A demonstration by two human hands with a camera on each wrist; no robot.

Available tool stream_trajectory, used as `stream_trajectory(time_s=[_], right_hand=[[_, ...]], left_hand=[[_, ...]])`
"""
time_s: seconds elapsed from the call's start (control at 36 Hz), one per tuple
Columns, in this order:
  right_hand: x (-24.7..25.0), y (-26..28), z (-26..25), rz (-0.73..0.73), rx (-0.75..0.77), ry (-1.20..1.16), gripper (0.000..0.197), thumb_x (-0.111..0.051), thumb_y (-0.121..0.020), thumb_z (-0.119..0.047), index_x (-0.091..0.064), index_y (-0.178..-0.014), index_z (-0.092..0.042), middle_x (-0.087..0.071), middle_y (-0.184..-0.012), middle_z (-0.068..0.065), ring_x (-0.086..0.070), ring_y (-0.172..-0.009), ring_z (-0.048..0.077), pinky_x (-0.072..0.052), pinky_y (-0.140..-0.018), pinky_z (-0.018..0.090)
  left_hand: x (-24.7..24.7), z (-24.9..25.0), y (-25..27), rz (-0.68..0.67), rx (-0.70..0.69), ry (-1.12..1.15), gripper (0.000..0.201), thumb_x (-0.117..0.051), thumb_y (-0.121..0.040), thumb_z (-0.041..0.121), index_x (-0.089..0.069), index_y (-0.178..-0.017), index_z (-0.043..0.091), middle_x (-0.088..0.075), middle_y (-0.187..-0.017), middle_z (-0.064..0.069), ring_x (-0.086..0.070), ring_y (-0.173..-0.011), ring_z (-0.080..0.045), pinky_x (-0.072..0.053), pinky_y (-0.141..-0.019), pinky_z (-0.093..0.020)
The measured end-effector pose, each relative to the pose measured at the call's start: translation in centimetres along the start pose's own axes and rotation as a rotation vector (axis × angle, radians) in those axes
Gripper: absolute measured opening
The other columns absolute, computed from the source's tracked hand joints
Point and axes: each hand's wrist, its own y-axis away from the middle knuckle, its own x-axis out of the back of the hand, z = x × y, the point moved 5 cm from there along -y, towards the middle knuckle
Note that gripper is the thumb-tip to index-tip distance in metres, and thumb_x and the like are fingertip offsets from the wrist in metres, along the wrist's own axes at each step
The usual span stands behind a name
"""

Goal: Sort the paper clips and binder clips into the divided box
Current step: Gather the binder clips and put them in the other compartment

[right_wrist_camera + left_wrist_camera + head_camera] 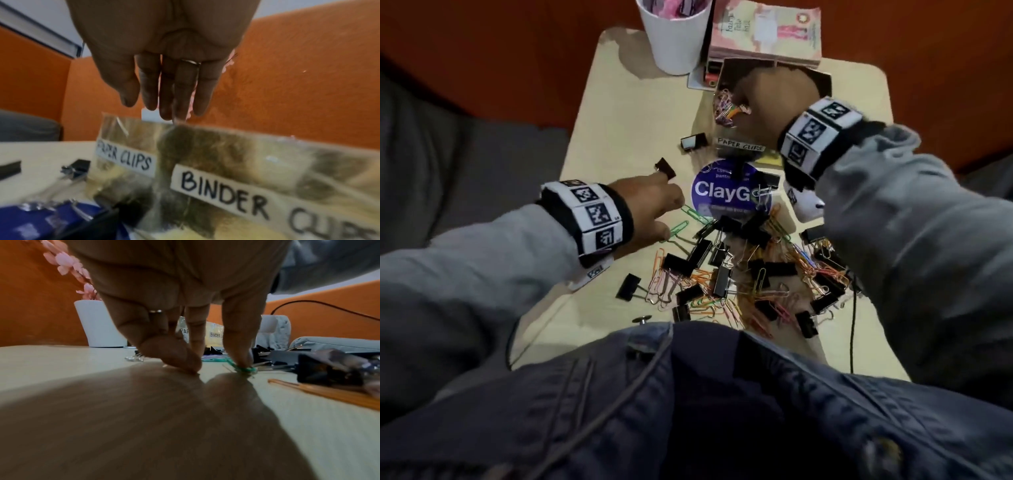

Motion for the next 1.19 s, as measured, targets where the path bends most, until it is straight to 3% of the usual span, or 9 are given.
stream_trajectory(time_s=[0.11,0.31,0.42,0.5,0.58,0.83,0.94,1.06,1.19], right_hand=[[0.8,4.1,1.6,0.083,-0.024,-0.105,0.026,-0.057,-0.085,-0.033,-0.068,-0.103,-0.018,-0.067,-0.105,0.010,-0.061,-0.097,0.035,-0.049,-0.078,0.041],[-3.5,13.4,3.7,-0.350,-0.017,-0.013,0.040,-0.062,-0.085,-0.034,-0.061,-0.124,-0.023,-0.064,-0.122,0.005,-0.060,-0.108,0.029,-0.048,-0.084,0.036],[-5.1,16.6,3.0,-0.437,-0.020,0.000,0.056,-0.046,-0.082,-0.056,-0.057,-0.125,-0.023,-0.059,-0.121,0.003,-0.062,-0.100,0.029,-0.049,-0.080,0.035],[-6.1,17.9,2.2,-0.499,0.017,0.066,0.063,-0.047,-0.084,-0.059,-0.045,-0.137,-0.025,-0.046,-0.135,0.001,-0.060,-0.107,0.027,-0.043,-0.099,0.044],[-6.5,18.2,2.4,-0.478,0.000,0.025,0.056,-0.052,-0.088,-0.045,-0.041,-0.140,-0.028,-0.046,-0.133,0.000,-0.057,-0.114,0.025,-0.030,-0.110,0.053],[-7.5,17.6,2.6,-0.385,-0.004,0.093,0.035,-0.053,-0.091,-0.039,-0.061,-0.116,-0.016,-0.053,-0.113,0.003,-0.054,-0.114,0.025,-0.022,-0.112,0.056],[-7.5,18.4,2.0,-0.353,0.026,0.112,0.032,-0.051,-0.093,-0.035,-0.064,-0.117,-0.019,-0.055,-0.123,0.001,-0.039,-0.134,0.018,-0.018,-0.113,0.057],[-7.0,20.4,1.4,-0.384,0.023,0.038,0.058,-0.048,-0.086,-0.057,-0.053,-0.132,-0.023,-0.046,-0.141,0.001,-0.022,-0.145,0.016,-0.016,-0.114,0.055],[-7.8,22.6,0.7,-0.375,-0.008,0.093,0.115,-0.017,-0.053,-0.088,-0.037,-0.143,-0.019,-0.040,-0.146,0.005,-0.020,-0.145,0.023,-0.013,-0.112,0.059]], left_hand=[[-0.1,0.7,-0.7,-0.017,-0.049,-0.012,0.051,-0.070,-0.080,0.036,-0.048,-0.126,0.030,-0.040,-0.099,0.005,-0.046,-0.088,-0.015,-0.043,-0.076,-0.030],[0.9,2.1,-1.9,-0.011,-0.133,-0.104,0.036,-0.064,-0.087,0.029,-0.055,-0.122,0.026,-0.049,-0.105,-0.003,-0.052,-0.102,-0.025,-0.044,-0.082,-0.034],[0.8,2.6,-1.7,-0.008,-0.167,-0.151,0.033,-0.059,-0.090,0.032,-0.056,-0.122,0.023,-0.051,-0.113,-0.005,-0.050,-0.108,-0.025,-0.041,-0.081,-0.032],[0.3,2.7,-1.2,-0.059,-0.175,-0.218,0.041,-0.062,-0.088,0.033,-0.051,-0.126,0.022,-0.048,-0.119,-0.006,-0.050,-0.107,-0.024,-0.040,-0.078,-0.030],[-0.1,2.5,-0.2,-0.075,-0.158,-0.275,0.040,-0.063,-0.088,0.029,-0.049,-0.125,0.021,-0.046,-0.120,-0.006,-0.051,-0.105,-0.024,-0.044,-0.078,-0.033],[-0.6,3.3,1.1,0.024,-0.103,-0.273,0.007,-0.055,-0.090,0.018,-0.058,-0.095,0.016,-0.049,-0.096,-0.003,-0.054,-0.090,-0.027,-0.039,-0.069,-0.031],[-0.8,3.4,1.4,-0.016,-0.030,-0.298,0.006,-0.054,-0.089,0.014,-0.058,-0.093,0.015,-0.059,-0.099,-0.007,-0.056,-0.089,-0.027,-0.039,-0.067,-0.030],[-1.2,2.8,2.8,-0.085,0.033,-0.249,0.016,-0.056,-0.088,0.023,-0.057,-0.102,0.016,-0.058,-0.100,-0.006,-0.053,-0.088,-0.025,-0.040,-0.068,-0.030],[-3.0,1.8,5.5,-0.091,0.031,-0.165,0.056,-0.058,-0.082,0.052,-0.042,-0.126,0.021,-0.047,-0.120,-0.002,-0.053,-0.098,-0.023,-0.046,-0.078,-0.035]])
